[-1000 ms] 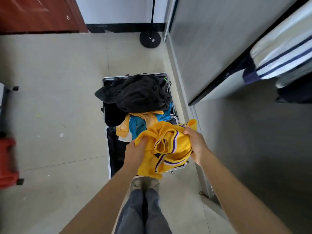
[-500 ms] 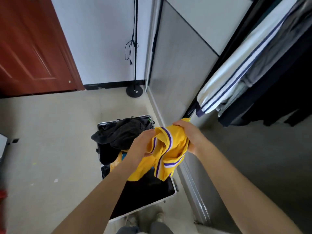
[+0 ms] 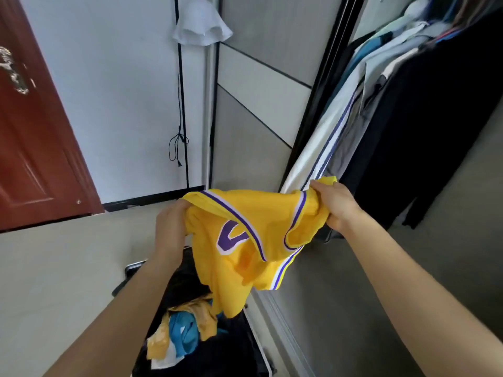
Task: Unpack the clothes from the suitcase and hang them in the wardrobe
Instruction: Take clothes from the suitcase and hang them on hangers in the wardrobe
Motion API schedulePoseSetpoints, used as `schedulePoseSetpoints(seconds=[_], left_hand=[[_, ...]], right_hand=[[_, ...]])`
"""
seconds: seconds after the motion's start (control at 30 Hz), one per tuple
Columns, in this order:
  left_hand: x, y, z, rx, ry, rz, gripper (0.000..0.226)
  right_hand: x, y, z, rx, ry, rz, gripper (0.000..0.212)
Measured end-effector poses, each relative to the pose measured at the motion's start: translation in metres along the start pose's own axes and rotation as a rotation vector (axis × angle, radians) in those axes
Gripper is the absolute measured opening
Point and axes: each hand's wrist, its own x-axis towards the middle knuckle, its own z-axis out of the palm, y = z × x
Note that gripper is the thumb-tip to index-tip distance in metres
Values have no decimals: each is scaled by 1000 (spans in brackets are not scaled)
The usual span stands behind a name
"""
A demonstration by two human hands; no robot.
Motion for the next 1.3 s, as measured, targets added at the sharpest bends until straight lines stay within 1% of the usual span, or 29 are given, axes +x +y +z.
schedulePoseSetpoints(seconds=[0.03,0.07,0.13,0.27,0.3,0.33,0.37,0.4,0.43,0.47,0.5,0.53,0.57,0.6,0.63,0.7,0.77,0.8,0.9,0.97,1.03,1.07,1.13,1.17,1.23,1.27,1.3], left_hand=[[-3,3,3,-1,-17,17,27],[-8,2,3,30,-93,52,29],[-18,-5,7,208,-358,116,30],[-24,-13,25,747,-936,16,27],[-26,-13,33,870,-1030,-1,21],[-25,-14,42,941,-1059,-6,10],[-24,-14,50,934,-1031,4,8],[-17,-16,58,870,-943,15,20],[-13,-14,66,765,-813,15,35],[-10,-6,74,641,-669,9,52],[-9,2,81,507,-559,6,68],[-10,11,88,384,-508,1,79],[-11,18,96,286,-503,2,85],[-13,24,104,229,-538,3,92],[-16,32,112,220,-598,17,98],[-18,42,133,290,-730,53,105],[-16,46,153,392,-840,85,100],[-14,47,160,438,-870,74,91],[-14,51,182,550,-935,84,48],[-17,56,193,570,-984,120,28],[-20,67,199,529,-951,148,18],[-20,74,202,497,-923,150,17],[-22,91,206,423,-933,129,16],[-24,101,210,386,-977,111,23],[-23,116,217,351,-1033,95,47],[-23,123,223,350,-1031,108,51],[-24,130,227,350,-995,138,46]], right_hand=[[3,-10,-11,-28,-12,-45,14],[4,-19,-17,-67,-37,-89,11],[4,-36,-24,-136,-107,-164,10],[5,-59,-21,-247,-307,-197,14],[6,-63,-20,-270,-346,-198,18],[7,-67,-21,-295,-381,-199,22],[8,-71,-21,-326,-415,-200,25],[9,-74,-23,-364,-445,-206,26],[9,-78,-25,-404,-468,-215,25],[9,-81,-27,-442,-482,-223,24],[9,-83,-30,-479,-491,-228,22],[9,-85,-32,-514,-499,-230,21],[8,-87,-35,-544,-505,-231,19],[8,-88,-37,-573,-511,-231,18],[7,-90,-38,-597,-519,-232,18],[6,-93,-44,-641,-557,-239,19],[5,-99,-53,-692,-604,-241,19],[5,-101,-57,-725,-612,-241,19],[4,-109,-77,-797,-603,-251,23],[1,-115,-96,-827,-595,-265,22],[-3,-119,-116,-922,-517,-299,32],[-1,-119,-126,-1015,-428,-330,38],[11,-115,-146,-1238,-176,-421,43],[19,-111,-157,-1323,-36,-445,42],[35,-102,-180,-1405,208,-436,40],[39,-98,-192,-1418,295,-412,37],[42,-95,-203,-1425,354,-385,34]])
